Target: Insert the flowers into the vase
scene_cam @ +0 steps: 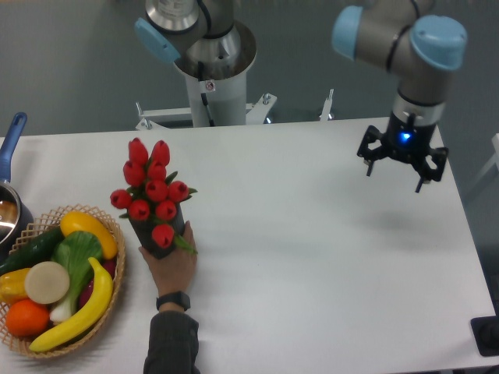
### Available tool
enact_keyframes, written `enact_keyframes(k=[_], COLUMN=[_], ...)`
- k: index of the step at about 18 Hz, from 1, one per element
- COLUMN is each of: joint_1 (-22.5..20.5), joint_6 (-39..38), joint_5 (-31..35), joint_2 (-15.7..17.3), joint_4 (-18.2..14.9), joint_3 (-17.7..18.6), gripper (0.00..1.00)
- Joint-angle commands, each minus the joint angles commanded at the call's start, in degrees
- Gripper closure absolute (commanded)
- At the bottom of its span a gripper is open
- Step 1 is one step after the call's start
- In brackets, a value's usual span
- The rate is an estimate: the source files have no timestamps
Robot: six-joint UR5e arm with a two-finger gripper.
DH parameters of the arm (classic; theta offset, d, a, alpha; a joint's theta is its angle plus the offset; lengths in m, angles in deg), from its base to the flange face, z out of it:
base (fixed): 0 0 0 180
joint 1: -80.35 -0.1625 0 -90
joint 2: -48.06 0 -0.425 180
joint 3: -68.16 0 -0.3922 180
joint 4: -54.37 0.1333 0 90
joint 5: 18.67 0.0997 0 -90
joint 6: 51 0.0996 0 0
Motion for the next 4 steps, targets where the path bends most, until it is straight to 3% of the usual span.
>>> enact_keyframes(k=[4], joint_1=[0.09], joint_6=[0.0], joint_5=[1.84], joint_2=[-0.18], joint_4=[-0.09], joint_3=[0.0], gripper=[0.0])
